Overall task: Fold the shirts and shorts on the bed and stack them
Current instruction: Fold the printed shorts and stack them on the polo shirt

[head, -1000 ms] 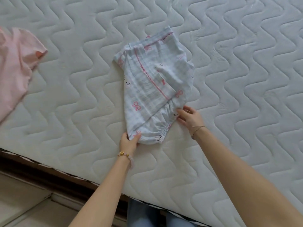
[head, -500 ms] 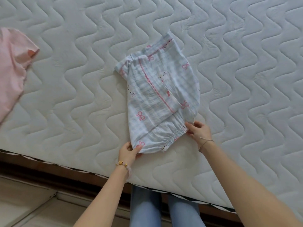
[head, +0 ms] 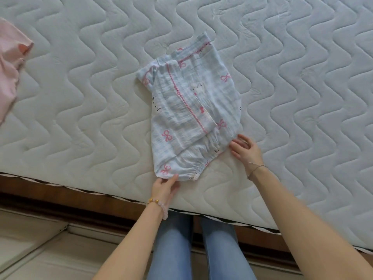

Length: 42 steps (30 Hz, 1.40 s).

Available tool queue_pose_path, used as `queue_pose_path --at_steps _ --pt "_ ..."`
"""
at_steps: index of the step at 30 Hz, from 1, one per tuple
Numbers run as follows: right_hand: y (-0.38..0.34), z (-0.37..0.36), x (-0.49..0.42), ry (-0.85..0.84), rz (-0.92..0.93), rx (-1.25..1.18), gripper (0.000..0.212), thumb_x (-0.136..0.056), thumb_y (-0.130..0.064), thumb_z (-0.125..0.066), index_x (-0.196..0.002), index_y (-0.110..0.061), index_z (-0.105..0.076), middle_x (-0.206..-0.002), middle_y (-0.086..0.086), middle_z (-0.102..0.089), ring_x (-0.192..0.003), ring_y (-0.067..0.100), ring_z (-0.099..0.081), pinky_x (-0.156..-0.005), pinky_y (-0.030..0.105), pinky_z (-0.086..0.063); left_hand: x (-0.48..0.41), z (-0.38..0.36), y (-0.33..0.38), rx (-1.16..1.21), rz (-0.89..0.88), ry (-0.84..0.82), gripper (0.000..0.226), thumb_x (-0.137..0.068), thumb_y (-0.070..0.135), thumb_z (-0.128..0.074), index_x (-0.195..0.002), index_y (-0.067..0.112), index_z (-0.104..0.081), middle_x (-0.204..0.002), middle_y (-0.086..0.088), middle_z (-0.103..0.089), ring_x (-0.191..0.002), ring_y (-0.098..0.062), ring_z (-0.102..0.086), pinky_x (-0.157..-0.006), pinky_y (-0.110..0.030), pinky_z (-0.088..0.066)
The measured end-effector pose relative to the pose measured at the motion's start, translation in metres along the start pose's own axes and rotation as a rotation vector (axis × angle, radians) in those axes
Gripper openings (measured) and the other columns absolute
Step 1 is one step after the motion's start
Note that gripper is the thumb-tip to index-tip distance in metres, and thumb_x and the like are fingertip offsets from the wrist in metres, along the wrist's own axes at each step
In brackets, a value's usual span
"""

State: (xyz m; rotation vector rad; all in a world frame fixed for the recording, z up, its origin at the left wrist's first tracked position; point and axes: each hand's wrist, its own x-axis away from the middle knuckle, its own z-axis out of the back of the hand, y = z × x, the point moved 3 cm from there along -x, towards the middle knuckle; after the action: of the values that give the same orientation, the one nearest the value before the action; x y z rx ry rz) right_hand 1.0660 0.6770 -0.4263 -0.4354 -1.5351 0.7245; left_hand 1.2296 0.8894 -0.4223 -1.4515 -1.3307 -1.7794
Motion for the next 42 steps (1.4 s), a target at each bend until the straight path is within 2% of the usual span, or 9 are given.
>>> queue_pose_path --at_steps 4,8,13,19,24,33,35,38,42 --pt "-0.015 -0.005 -0.007 -0.171 0.057 0.062 0.045 -0.085 0.000 -0.062 -0.127 -0.015 -0.053 -0.113 -0.003 -0.063 -0.104 0.010 -0.061 -0.084 0.024 -0.053 0.013 -0.028 -0.021 0.023 0.055 -0.068 0.035 -0.085 0.005 -0.064 -0.119 -0.001 -0.057 -0.119 -0.013 -0.064 -0.113 -0.024 -0.059 -0.083 -0.029 -0.052" --pt "-0.022 -0.011 -0.014 -0.273 0.021 0.051 0.043 -0.086 0.002 -0.060 -0.128 -0.005 -0.053 -0.114 0.007 -0.063 -0.100 0.018 -0.063 -0.079 0.025 -0.056 0.016 -0.045 -0.018 0.038 0.018 -0.014 0.028 -0.083 0.000 -0.065 -0.111 -0.002 -0.060 -0.107 -0.014 -0.066 -0.096 -0.022 -0.064 -0.074 -0.026 -0.057" --pt "-0.035 -0.014 -0.009 -0.253 -0.013 0.119 0.023 -0.087 -0.002 -0.061 -0.110 -0.005 -0.062 -0.100 0.006 -0.066 -0.090 0.016 -0.063 -0.077 0.018 -0.055 0.032 -0.045 0.009 0.007 -0.076 0.031 0.010 -0.084 -0.002 -0.063 -0.092 0.003 -0.064 -0.098 -0.013 -0.068 -0.088 -0.020 -0.065 -0.079 -0.031 -0.057" --pt "-0.085 -0.019 0.026 -0.102 0.122 0.159 0.011 -0.084 -0.003 -0.066 -0.094 -0.001 -0.066 -0.076 0.006 -0.063 -0.068 0.013 -0.059 -0.067 0.013 -0.054 0.086 -0.039 0.085 -0.024 -0.287 0.073 0.016 -0.084 0.002 -0.065 -0.099 0.000 -0.063 -0.095 -0.013 -0.068 -0.081 -0.016 -0.064 -0.074 -0.031 -0.059" --pt "-0.143 -0.028 0.071 -0.111 0.207 0.122 0.007 -0.084 -0.001 -0.065 -0.090 -0.005 -0.066 -0.076 0.007 -0.064 -0.068 0.014 -0.059 -0.068 0.016 -0.054 0.137 -0.045 0.161 -0.011 -0.437 0.021 0.016 -0.083 0.003 -0.066 -0.098 0.000 -0.064 -0.090 -0.010 -0.067 -0.077 -0.015 -0.063 -0.068 -0.025 -0.059" --pt "-0.100 -0.061 0.097 -0.186 -0.057 0.088 0.006 -0.088 -0.008 -0.061 -0.085 -0.013 -0.061 -0.087 0.010 -0.062 -0.074 0.016 -0.059 -0.072 0.026 -0.052 0.143 -0.051 0.194 0.012 -0.381 -0.072 0.006 -0.083 0.001 -0.065 -0.088 -0.002 -0.062 -0.081 -0.011 -0.063 -0.073 -0.017 -0.062 -0.067 -0.023 -0.058" --pt "-0.076 -0.076 0.095 -0.216 -0.166 0.046 0.004 -0.090 -0.013 -0.059 -0.093 -0.011 -0.059 -0.097 0.011 -0.060 -0.083 0.019 -0.059 -0.078 0.031 -0.052 0.135 -0.047 0.194 0.013 -0.369 -0.078 0.006 -0.083 0.002 -0.065 -0.087 -0.002 -0.062 -0.081 -0.011 -0.063 -0.073 -0.017 -0.062 -0.070 -0.024 -0.058" --pt "-0.045 -0.096 0.085 -0.212 -0.297 -0.031 0.024 -0.092 -0.020 -0.058 -0.112 -0.008 -0.053 -0.106 0.009 -0.054 -0.100 0.025 -0.059 -0.092 0.040 -0.048 0.121 -0.036 0.194 0.020 -0.345 -0.085 0.007 -0.083 0.004 -0.066 -0.087 -0.001 -0.062 -0.079 -0.010 -0.063 -0.068 -0.014 -0.063 -0.074 -0.027 -0.058" --pt "-0.023 -0.111 0.057 -0.183 -0.288 -0.064 0.028 -0.093 -0.022 -0.057 -0.118 -0.011 -0.053 -0.113 0.007 -0.051 -0.099 0.022 -0.054 -0.091 0.039 -0.048 0.098 -0.021 0.198 -0.013 -0.352 -0.087 0.007 -0.084 0.004 -0.064 -0.090 0.000 -0.064 -0.079 -0.009 -0.066 -0.069 -0.012 -0.064 -0.074 -0.027 -0.058"
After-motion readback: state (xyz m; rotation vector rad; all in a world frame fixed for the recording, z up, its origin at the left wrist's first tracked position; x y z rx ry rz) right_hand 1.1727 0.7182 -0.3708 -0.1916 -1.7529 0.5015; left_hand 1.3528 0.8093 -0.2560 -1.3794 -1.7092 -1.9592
